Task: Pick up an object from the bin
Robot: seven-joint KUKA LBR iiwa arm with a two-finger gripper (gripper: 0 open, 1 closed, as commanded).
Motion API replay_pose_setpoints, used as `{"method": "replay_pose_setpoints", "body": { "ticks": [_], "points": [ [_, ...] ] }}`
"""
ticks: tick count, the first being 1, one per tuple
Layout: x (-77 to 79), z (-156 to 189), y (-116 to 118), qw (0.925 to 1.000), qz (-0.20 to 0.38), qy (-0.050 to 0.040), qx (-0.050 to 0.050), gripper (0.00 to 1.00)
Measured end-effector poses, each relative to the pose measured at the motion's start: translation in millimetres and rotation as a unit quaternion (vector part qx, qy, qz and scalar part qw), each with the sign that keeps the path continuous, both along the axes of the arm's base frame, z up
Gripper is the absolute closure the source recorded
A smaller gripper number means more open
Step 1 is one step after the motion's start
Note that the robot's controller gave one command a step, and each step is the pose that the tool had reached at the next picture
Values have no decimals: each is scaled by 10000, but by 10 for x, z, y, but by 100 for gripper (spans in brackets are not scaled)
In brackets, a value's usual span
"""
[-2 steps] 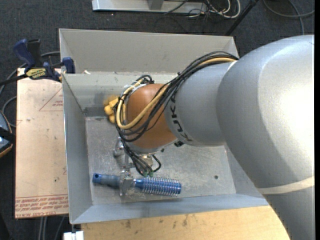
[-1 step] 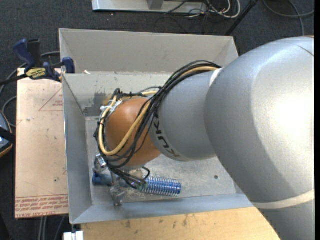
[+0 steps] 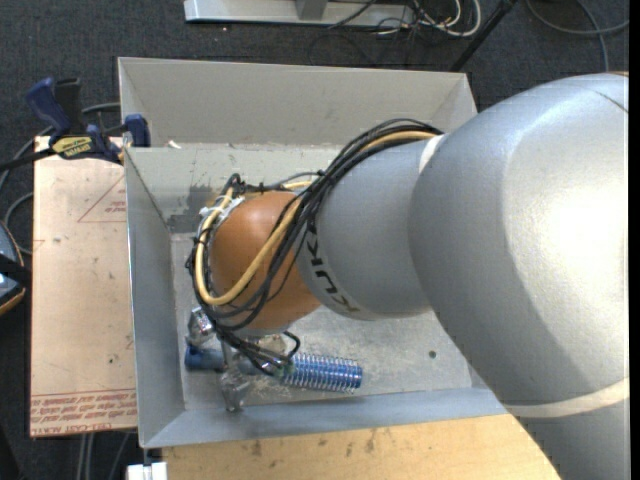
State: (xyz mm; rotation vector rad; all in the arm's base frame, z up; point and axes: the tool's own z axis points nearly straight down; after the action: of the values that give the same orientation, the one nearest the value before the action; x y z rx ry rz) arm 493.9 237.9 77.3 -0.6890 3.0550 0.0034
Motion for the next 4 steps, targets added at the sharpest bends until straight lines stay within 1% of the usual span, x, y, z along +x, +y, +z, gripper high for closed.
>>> {"method": "replay_pose_setpoints", "body": {
  "ticks": [2,3,4],
  "points": [
    [28,8,5,10000,-28,26,-6,0],
    [20,8,8,10000,-28,44,-10,100],
    [34,944,22,10000,-34,9,2,100]
  ]
}}
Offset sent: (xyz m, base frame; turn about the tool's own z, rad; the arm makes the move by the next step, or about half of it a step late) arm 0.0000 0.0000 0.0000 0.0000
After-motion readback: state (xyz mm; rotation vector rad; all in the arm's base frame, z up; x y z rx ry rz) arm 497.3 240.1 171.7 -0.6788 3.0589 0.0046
